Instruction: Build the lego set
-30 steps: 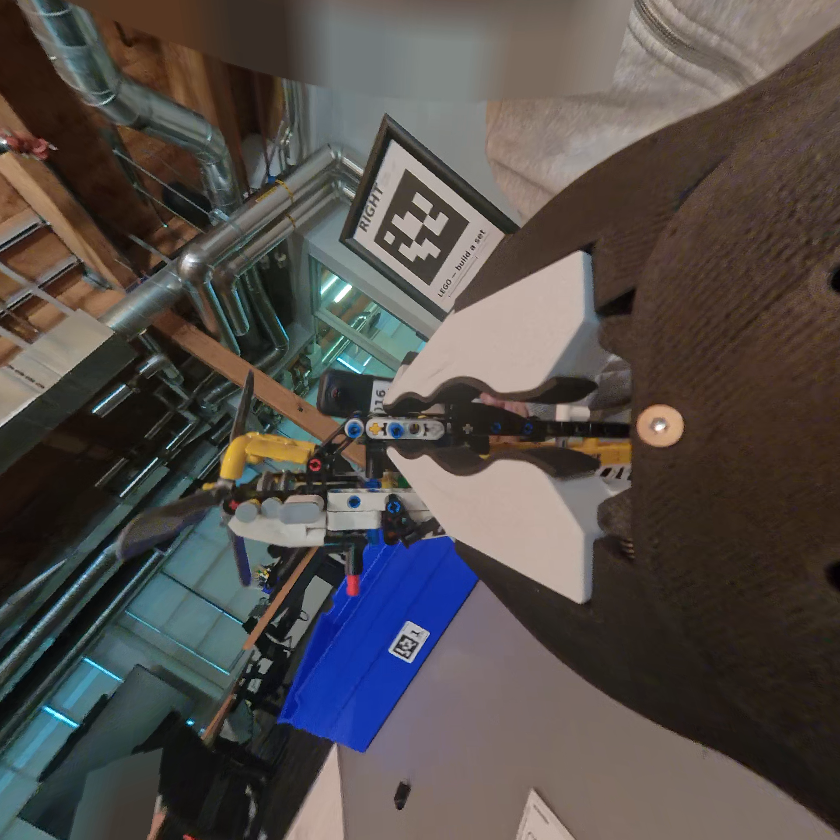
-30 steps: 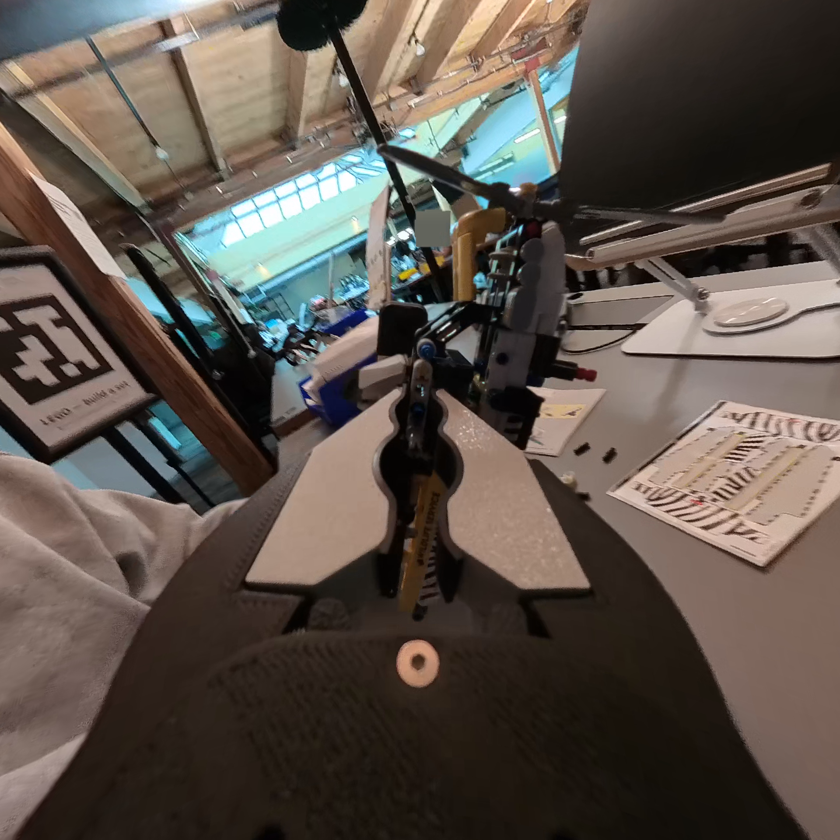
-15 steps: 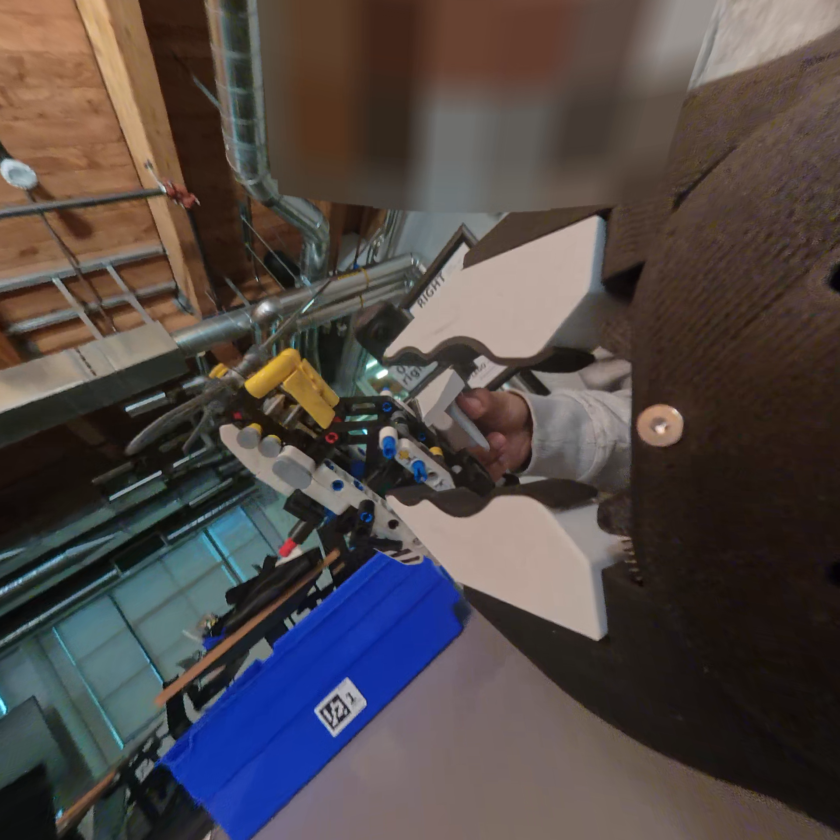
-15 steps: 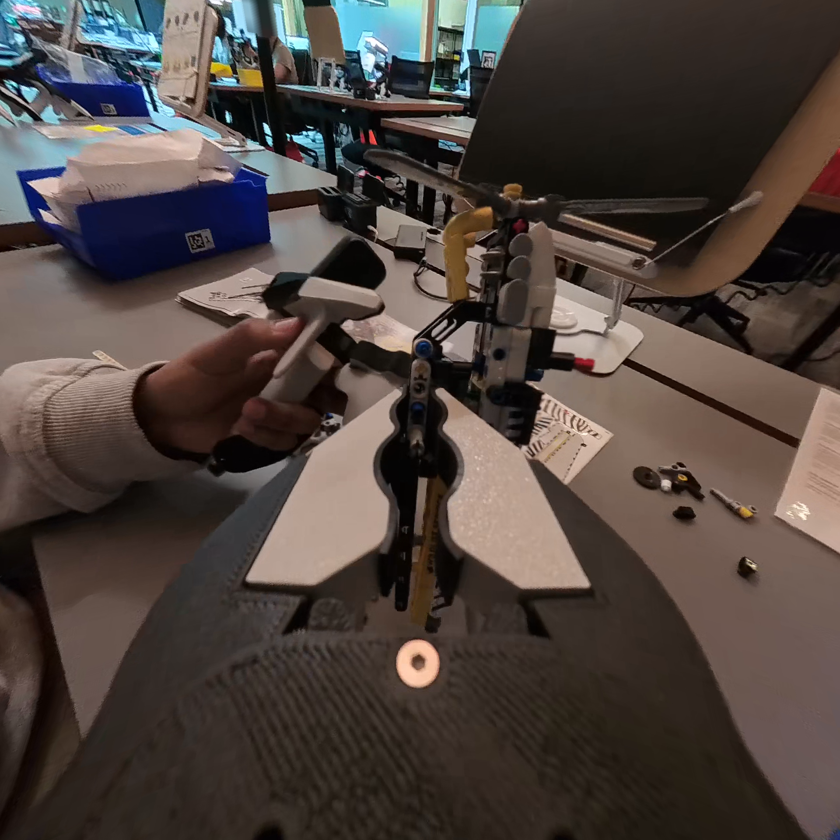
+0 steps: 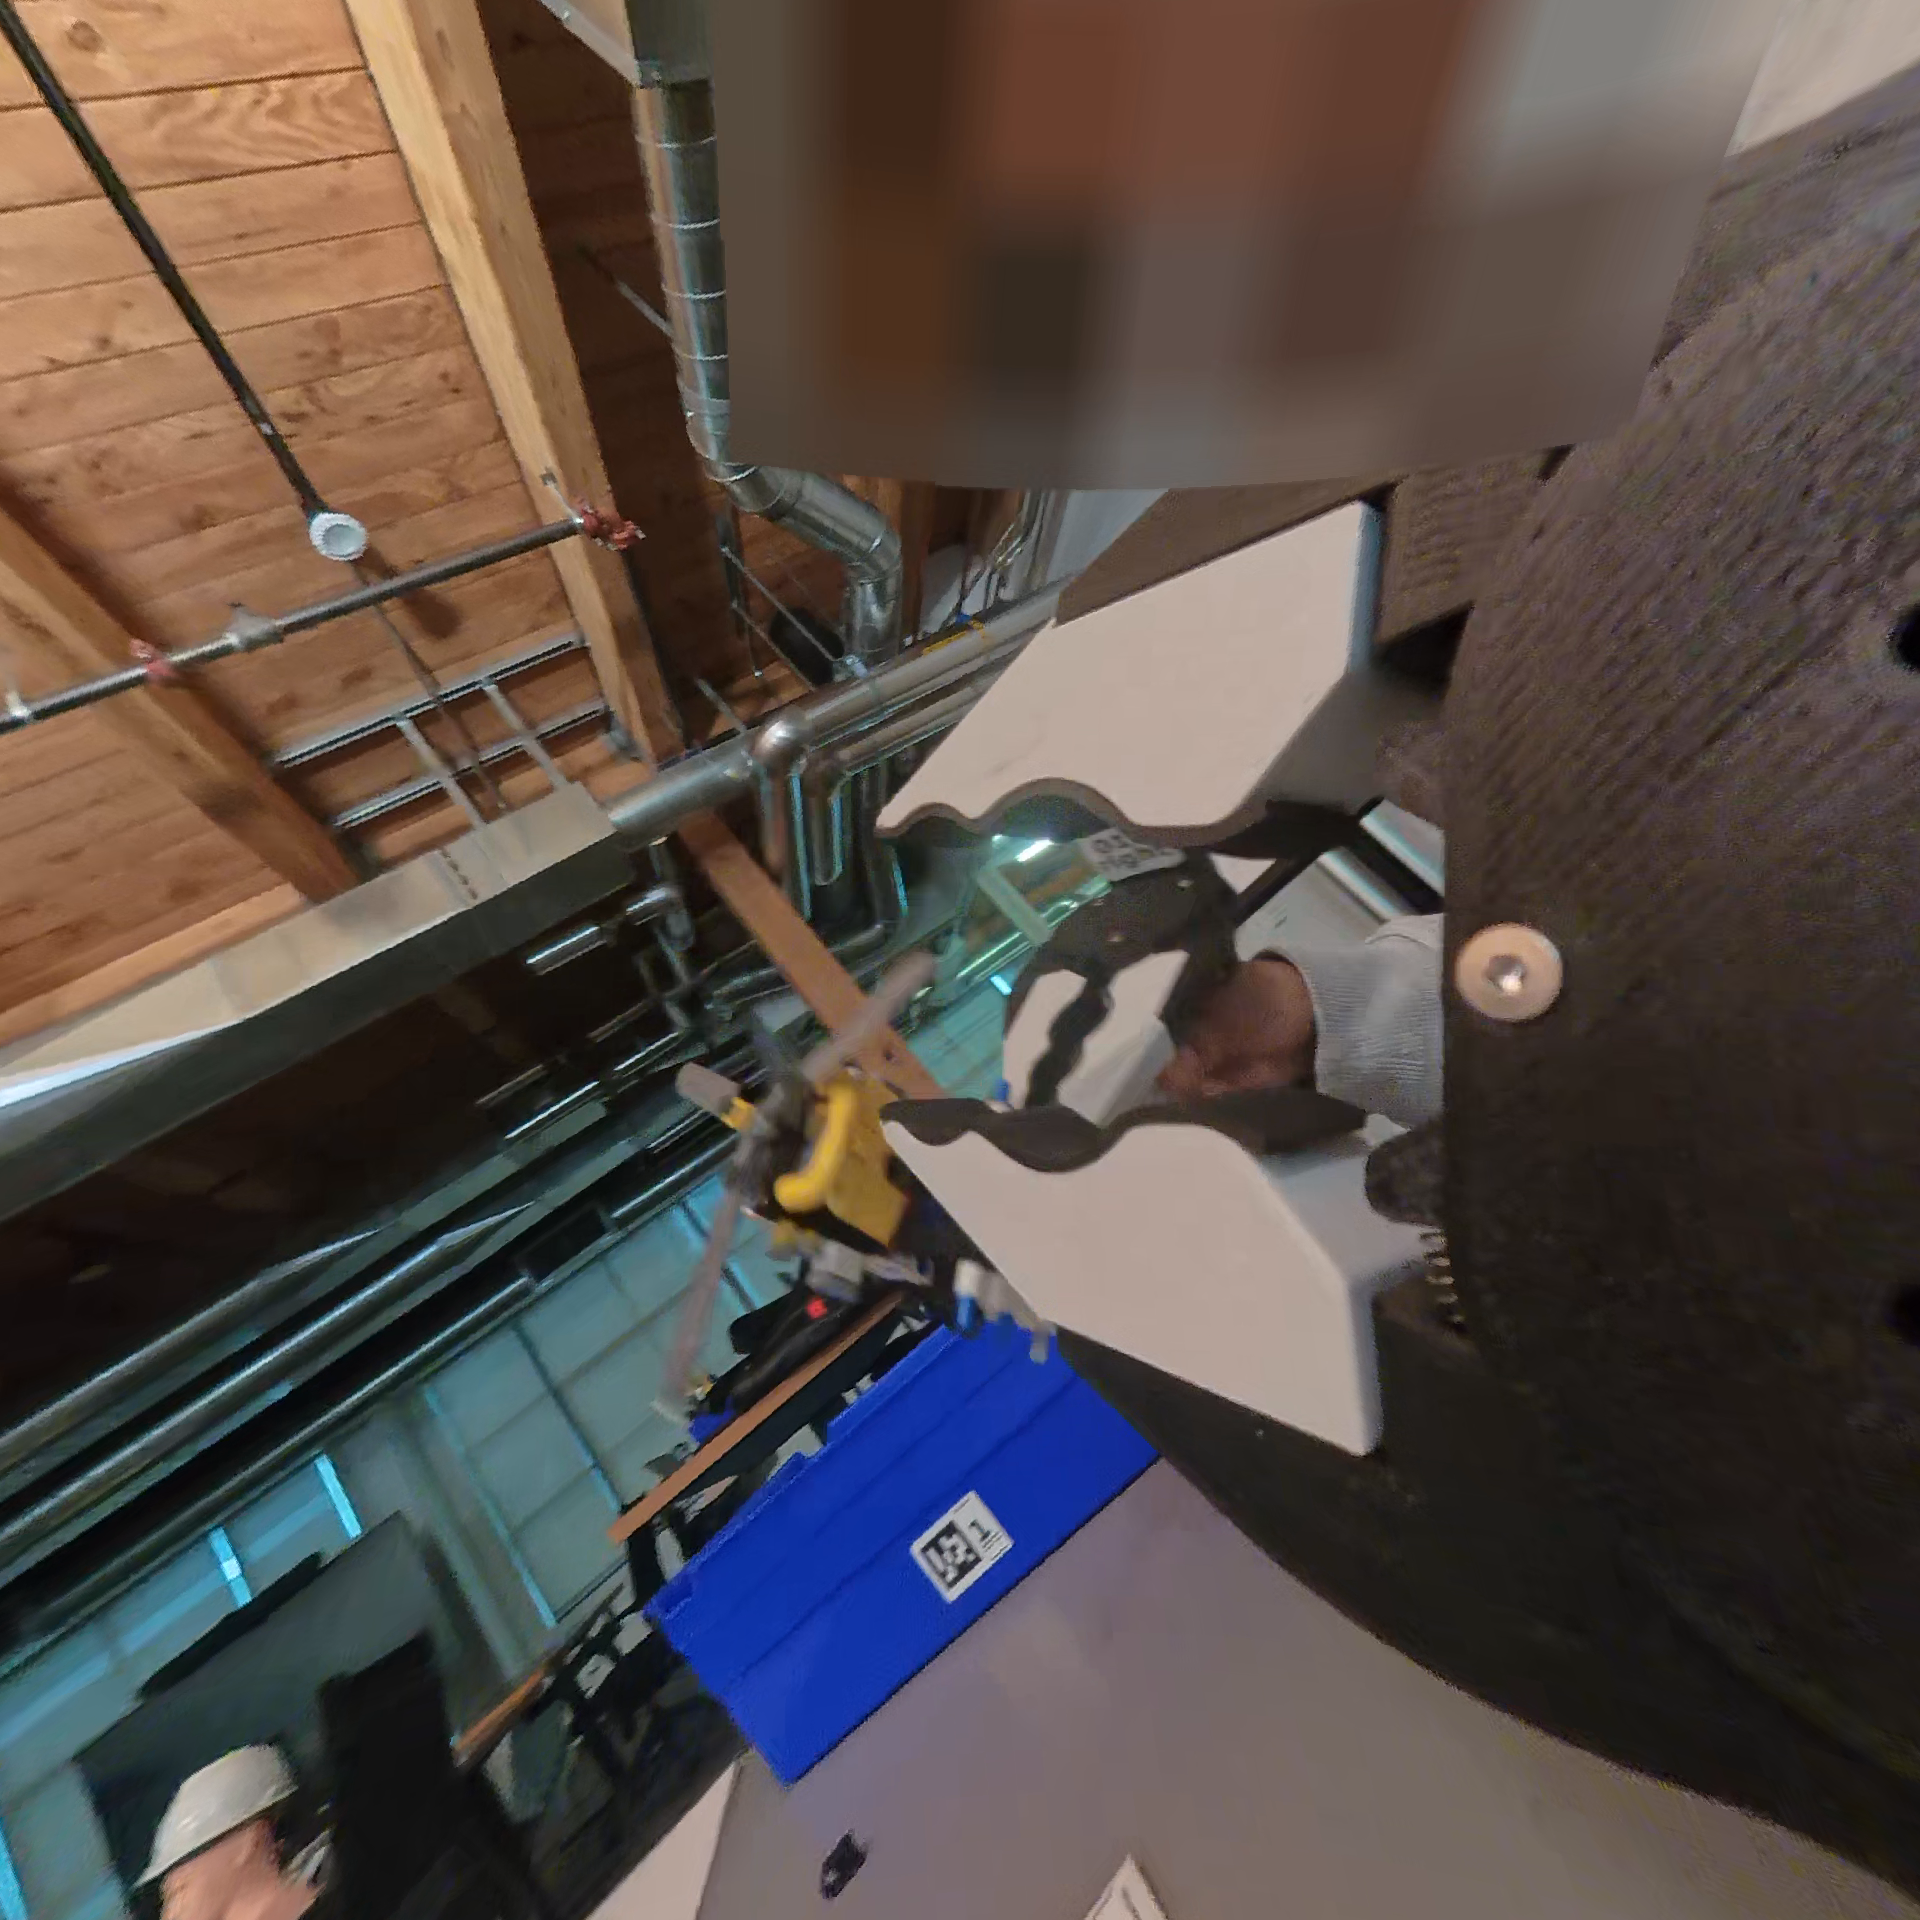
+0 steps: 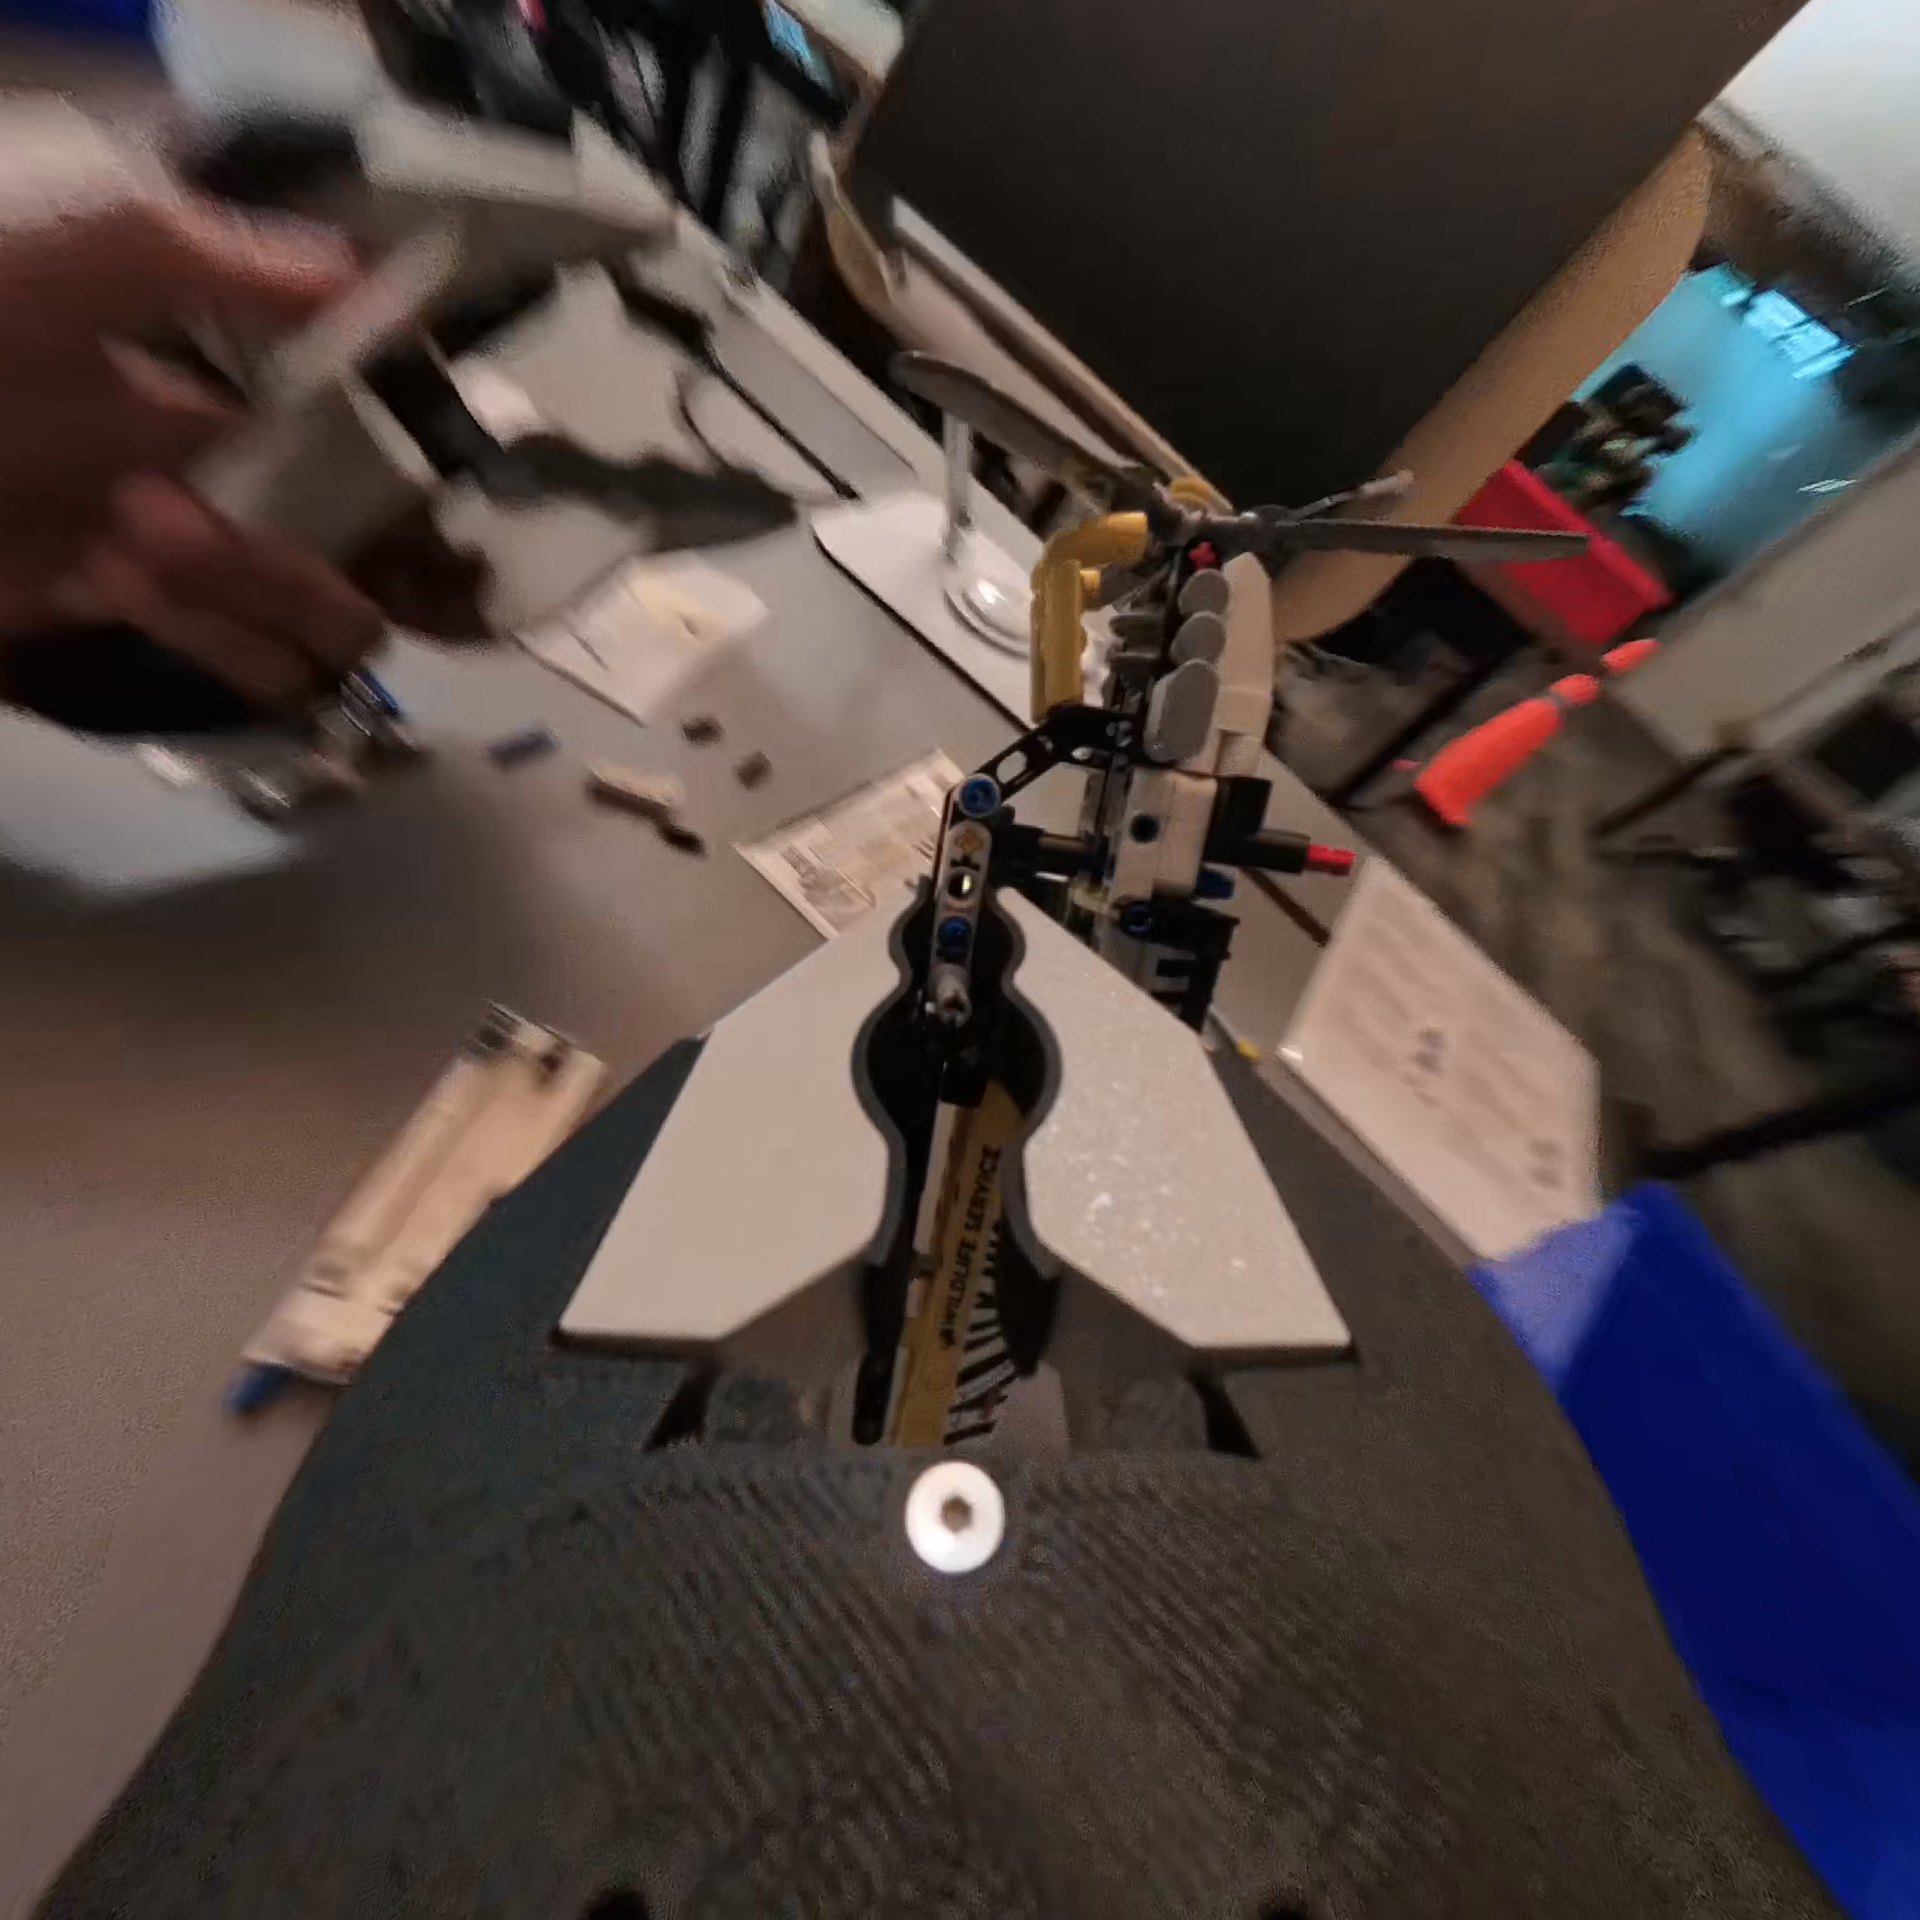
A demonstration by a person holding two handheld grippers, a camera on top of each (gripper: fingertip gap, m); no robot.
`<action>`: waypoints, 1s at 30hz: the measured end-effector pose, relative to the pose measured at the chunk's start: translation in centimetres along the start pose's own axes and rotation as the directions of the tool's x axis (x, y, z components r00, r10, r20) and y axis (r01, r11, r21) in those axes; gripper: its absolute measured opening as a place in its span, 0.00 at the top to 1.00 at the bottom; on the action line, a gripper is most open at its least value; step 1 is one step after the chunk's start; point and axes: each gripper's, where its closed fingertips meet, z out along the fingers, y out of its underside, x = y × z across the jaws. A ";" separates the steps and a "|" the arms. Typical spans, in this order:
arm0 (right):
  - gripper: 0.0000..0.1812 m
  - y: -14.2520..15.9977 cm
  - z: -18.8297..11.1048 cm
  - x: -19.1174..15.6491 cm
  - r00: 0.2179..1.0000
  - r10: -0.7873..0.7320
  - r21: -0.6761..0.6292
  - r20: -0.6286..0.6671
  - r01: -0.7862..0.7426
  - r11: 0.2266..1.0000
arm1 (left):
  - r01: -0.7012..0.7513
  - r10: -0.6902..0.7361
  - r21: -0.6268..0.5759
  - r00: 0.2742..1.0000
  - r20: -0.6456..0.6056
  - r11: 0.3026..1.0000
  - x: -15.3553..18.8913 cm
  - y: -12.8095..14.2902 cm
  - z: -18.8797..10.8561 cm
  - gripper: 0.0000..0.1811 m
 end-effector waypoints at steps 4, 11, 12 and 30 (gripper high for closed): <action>0.97 3.0 2.2 -1.6 0.969 -0.248 -0.147 0.007 0.247 0.958 | -0.033 0.030 0.094 0.999 0.038 0.995 -0.1 -2.3 -1.7 0.76; 0.96 5.3 4.4 -5.4 0.919 -0.366 -0.162 0.147 0.387 0.908 | -0.142 0.130 0.177 0.988 0.079 0.974 1.4 -5.2 -3.9 0.79; 0.96 5.6 4.6 -5.7 0.908 -0.388 -0.163 0.159 0.412 0.897 | -0.155 0.143 0.176 0.986 0.082 0.972 1.6 -5.3 -3.9 0.79; 0.87 8.8 -0.7 -7.4 0.918 -0.356 -0.150 0.176 0.383 0.912 | -0.311 0.375 -0.333 0.916 0.147 0.890 -0.2 3.4 0.8 0.68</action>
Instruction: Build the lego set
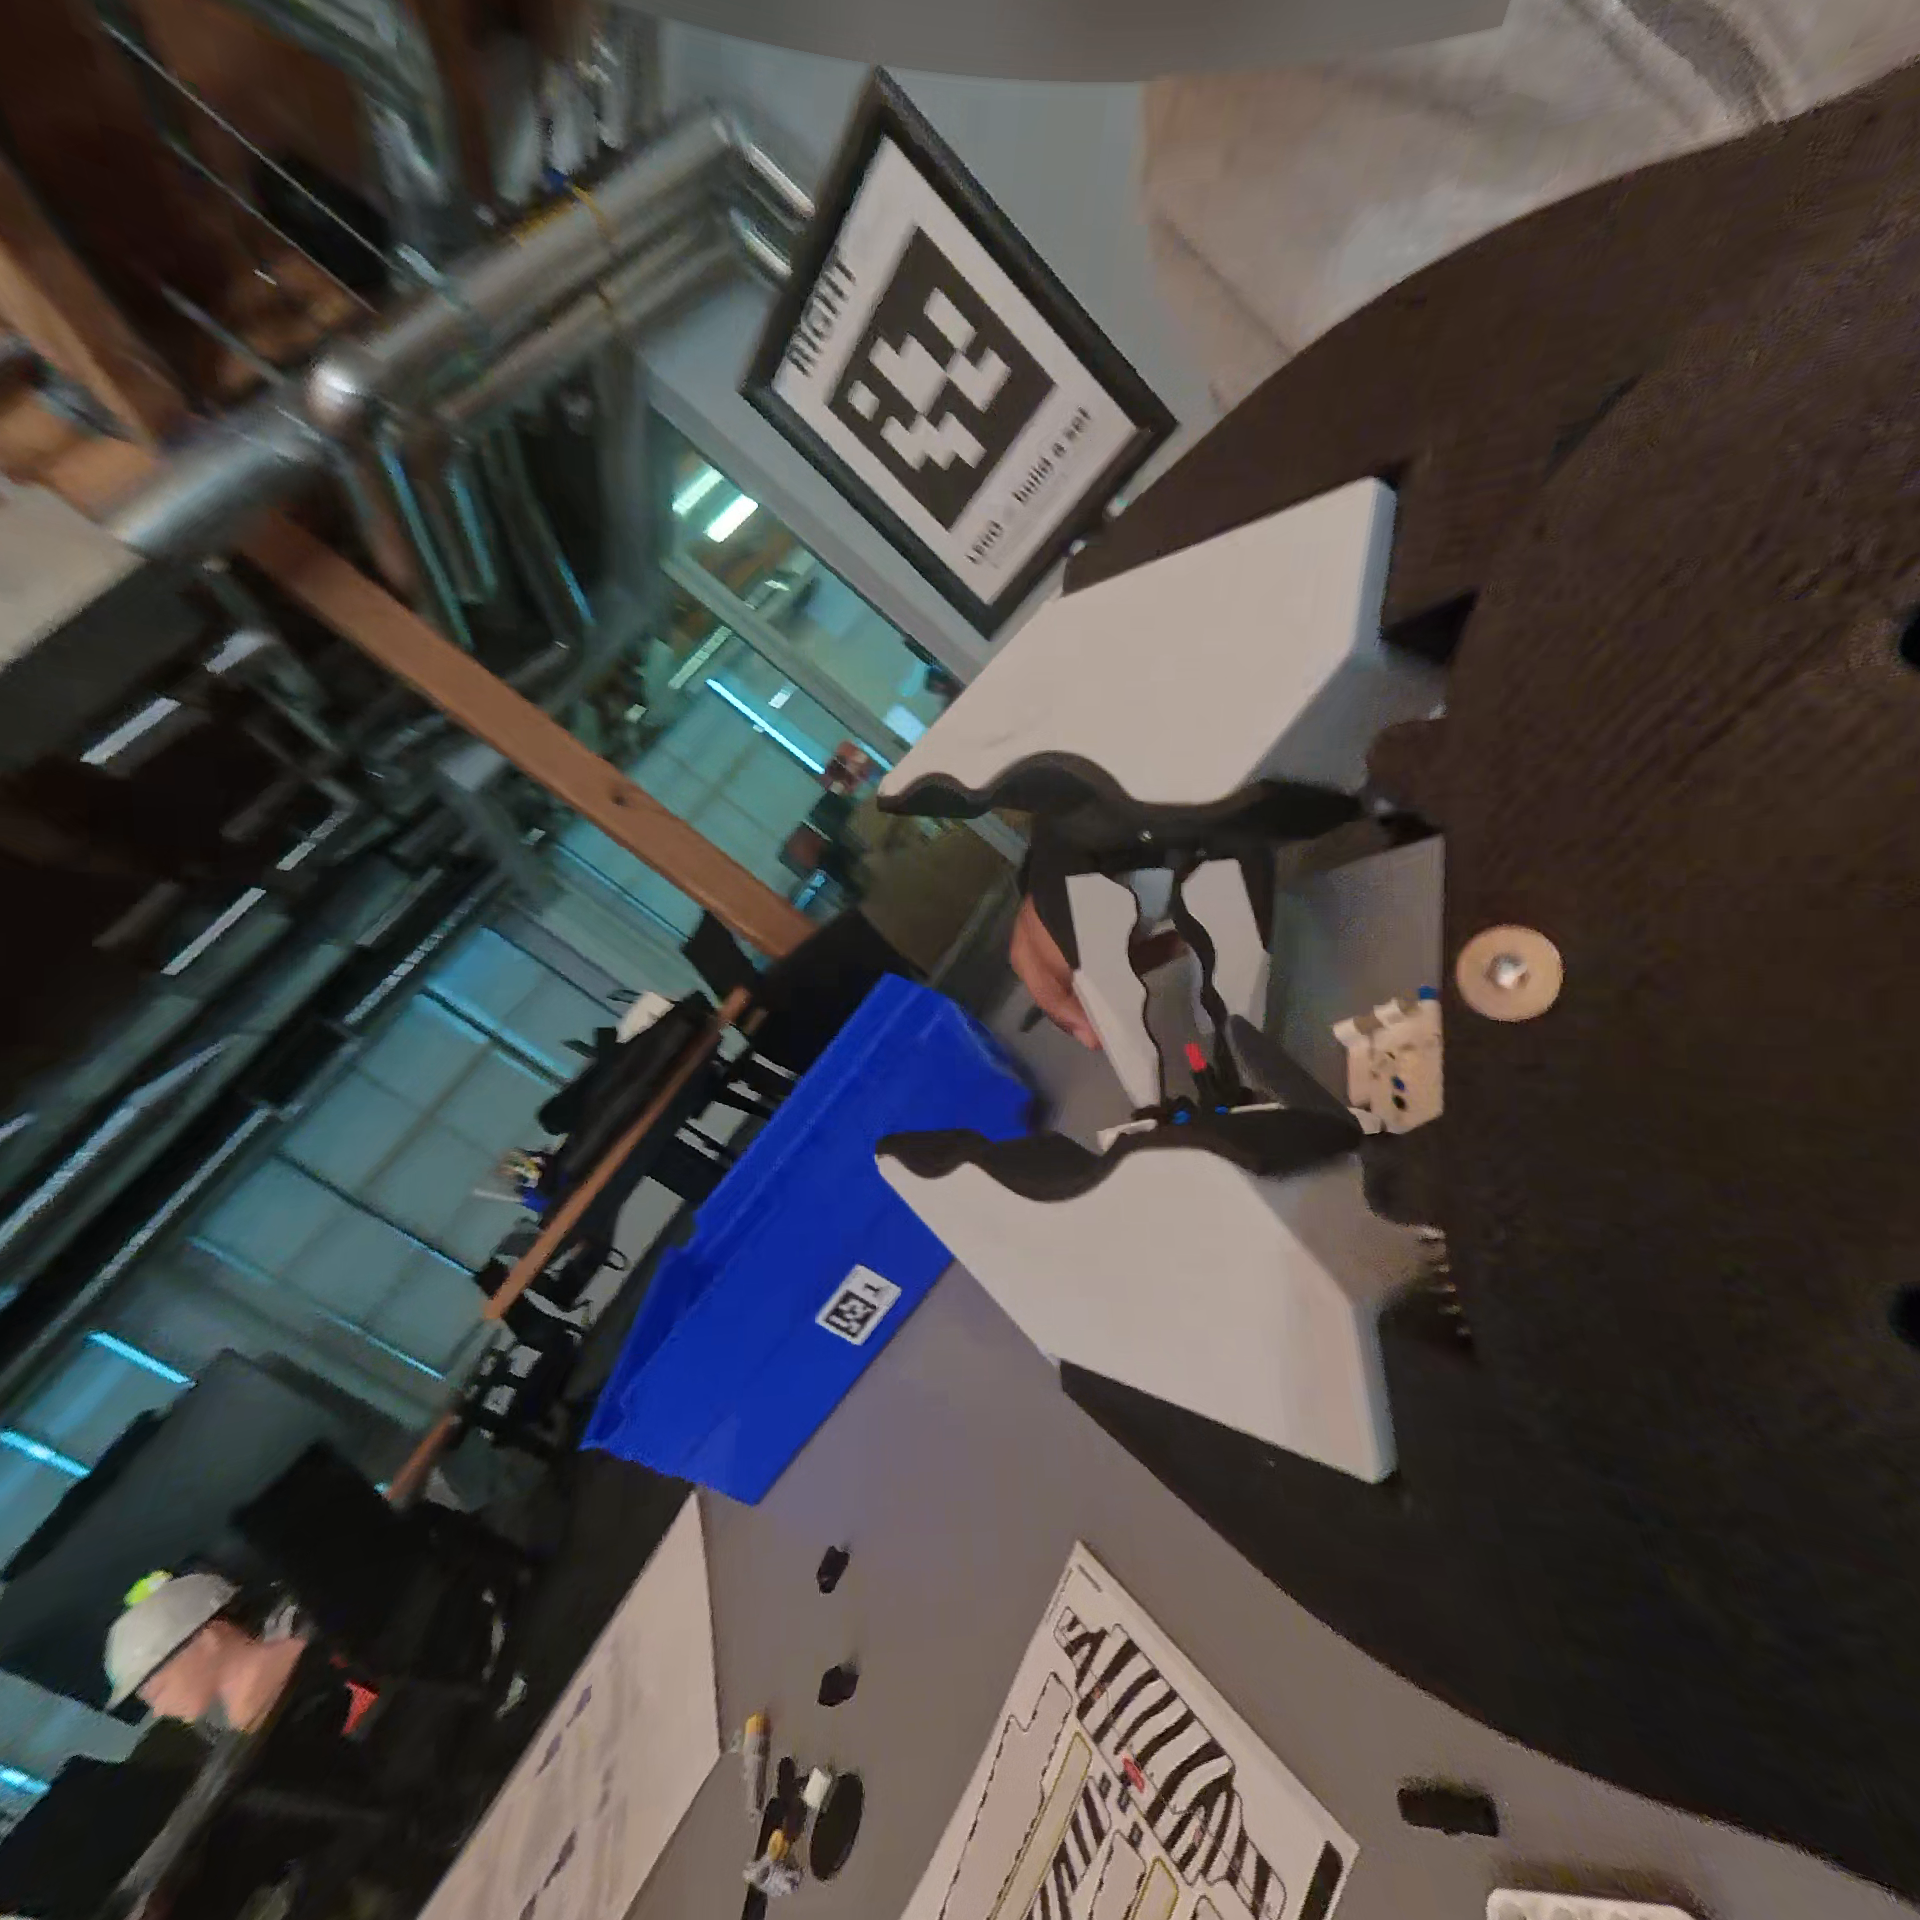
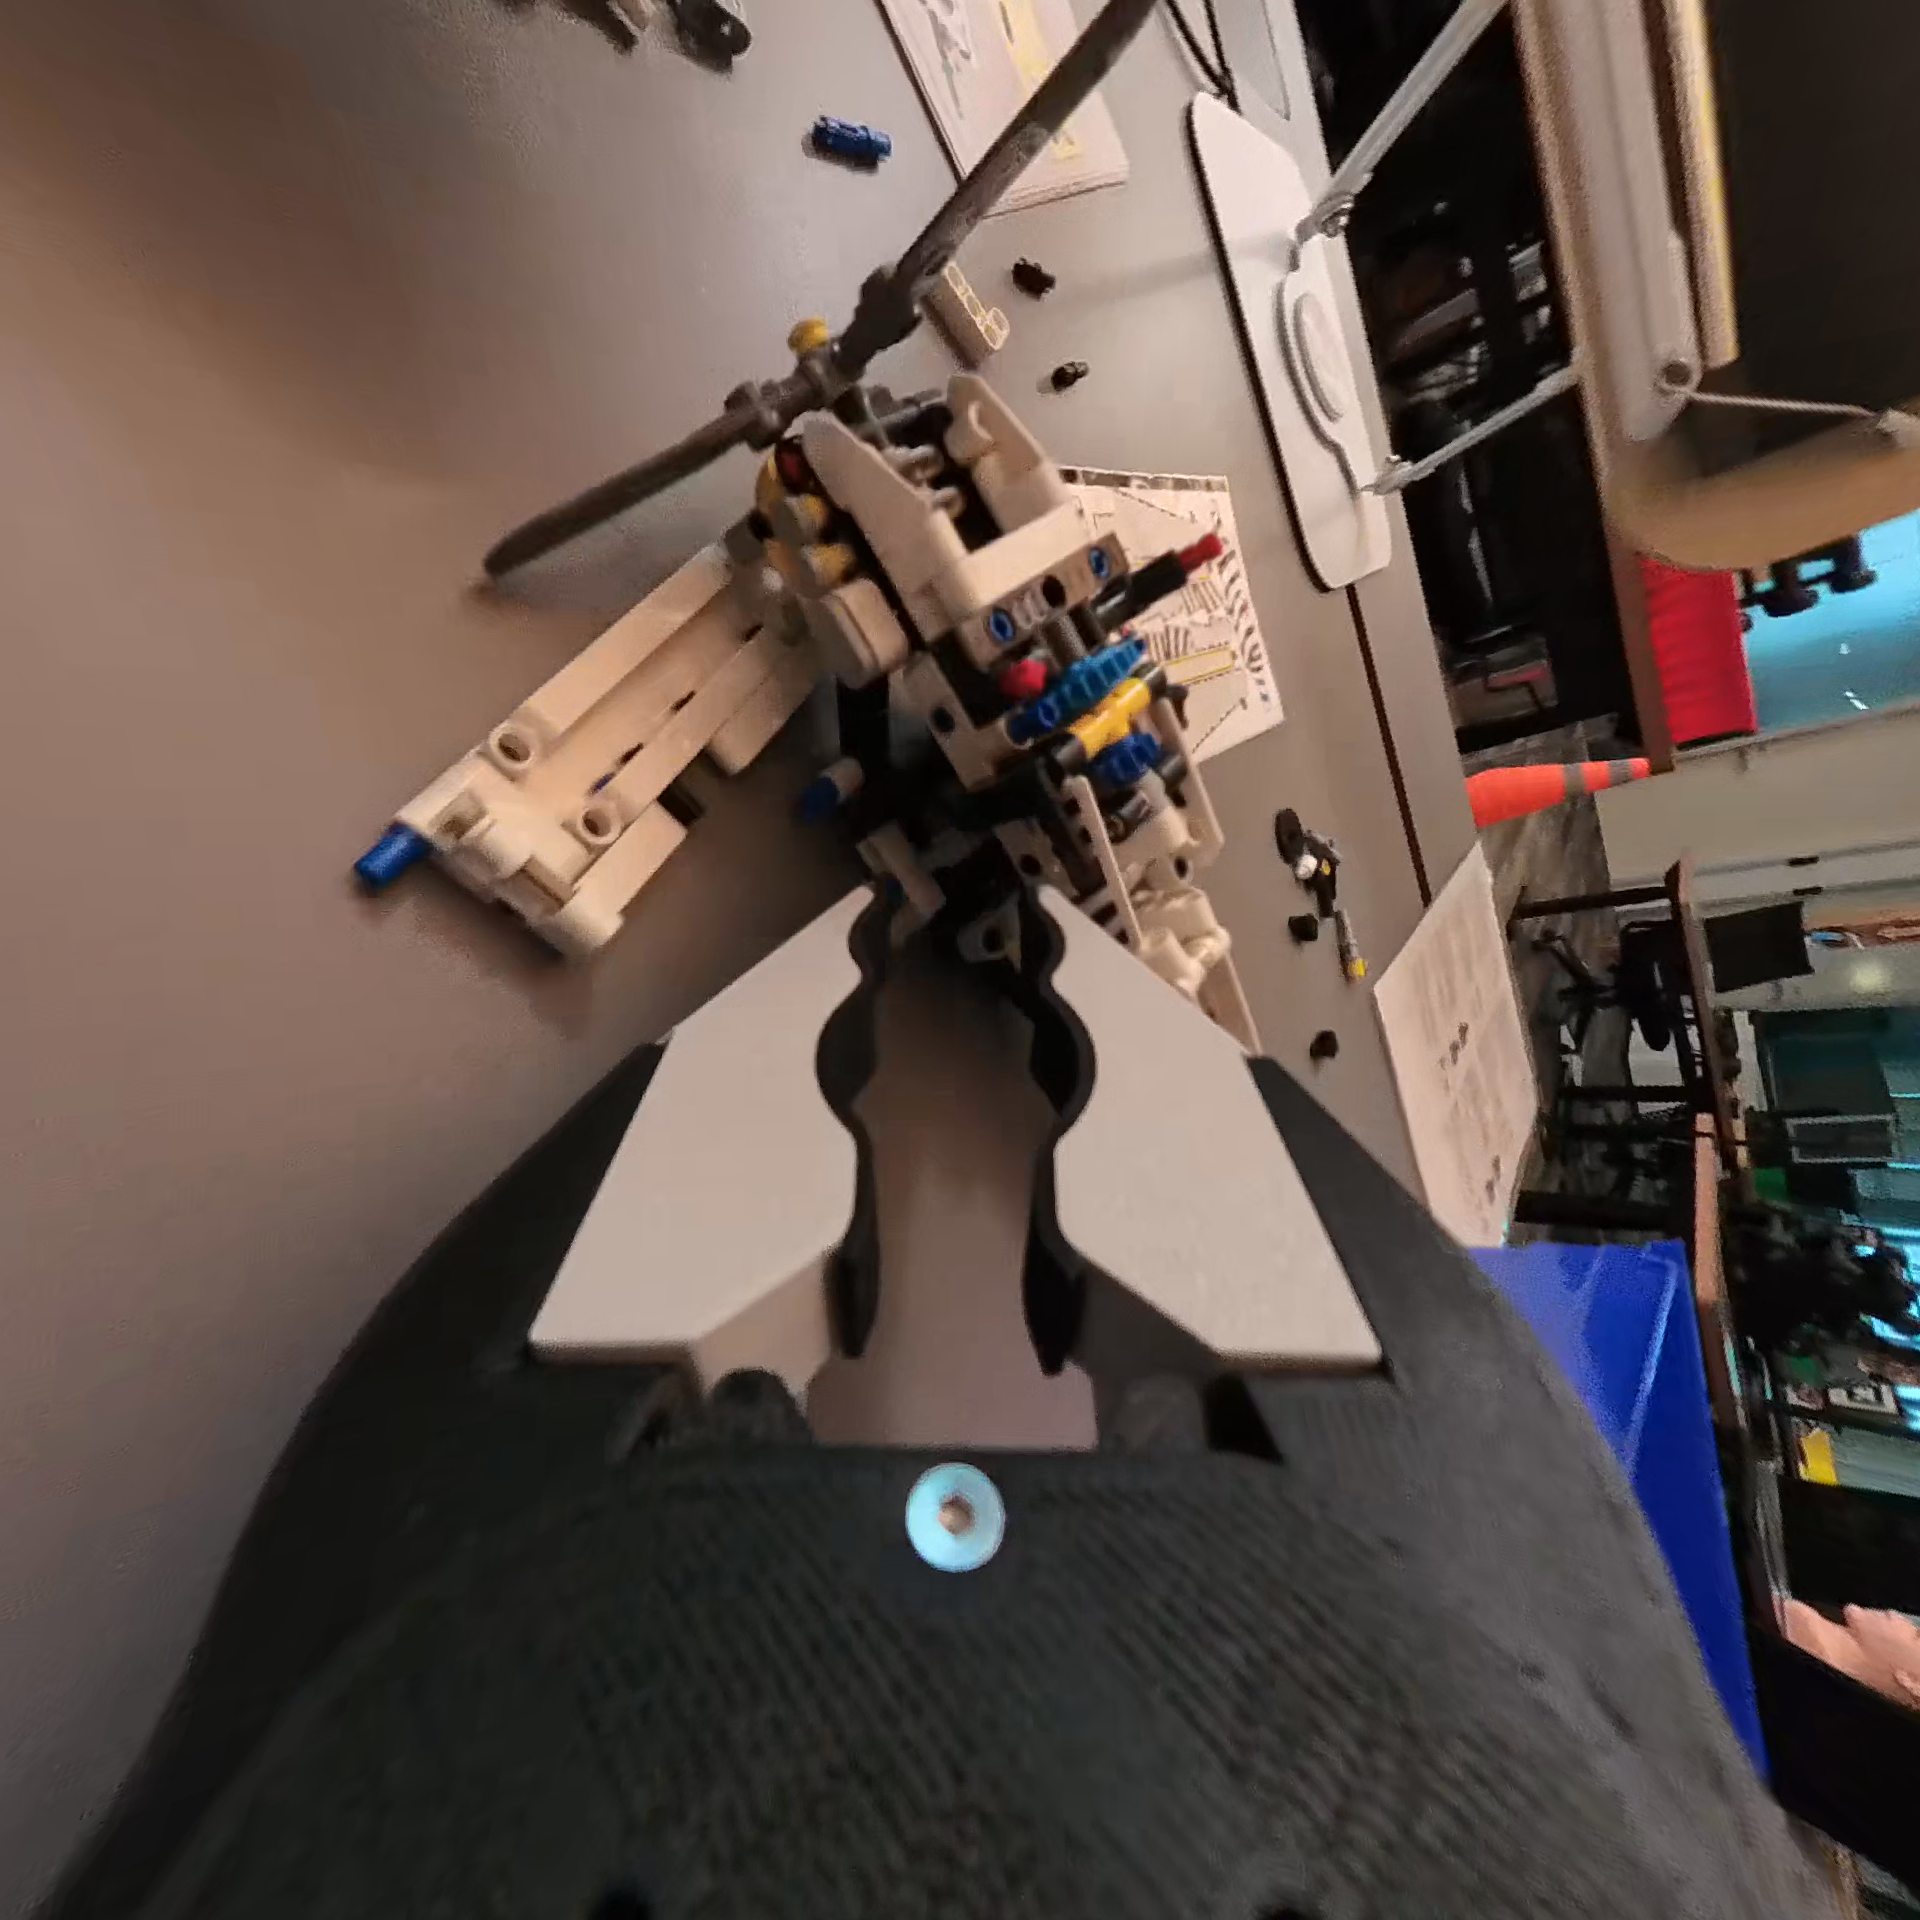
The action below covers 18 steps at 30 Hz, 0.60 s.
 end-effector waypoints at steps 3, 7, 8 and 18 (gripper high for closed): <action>0.88 0.3 -1.2 0.1 0.997 0.072 0.029 -0.024 -0.072 0.997 | -0.033 0.034 -0.070 0.999 0.013 0.997 0.1 1.4 1.0 0.67; 0.82 -2.1 -2.9 0.1 0.943 0.328 0.171 0.059 -0.333 0.927 | -0.020 0.023 -0.132 1.000 0.020 0.991 -0.1 2.5 1.6 0.59; 0.80 -3.2 -3.2 -0.4 0.913 0.391 0.208 0.119 -0.408 0.889 | -0.026 0.031 -0.153 0.999 0.029 0.988 -0.2 2.8 1.7 0.57; 0.69 -2.1 -0.5 -5.2 0.816 0.563 -0.080 0.131 -0.557 0.826 | -0.192 0.373 -0.567 0.901 0.220 0.801 -3.7 9.1 2.2 0.40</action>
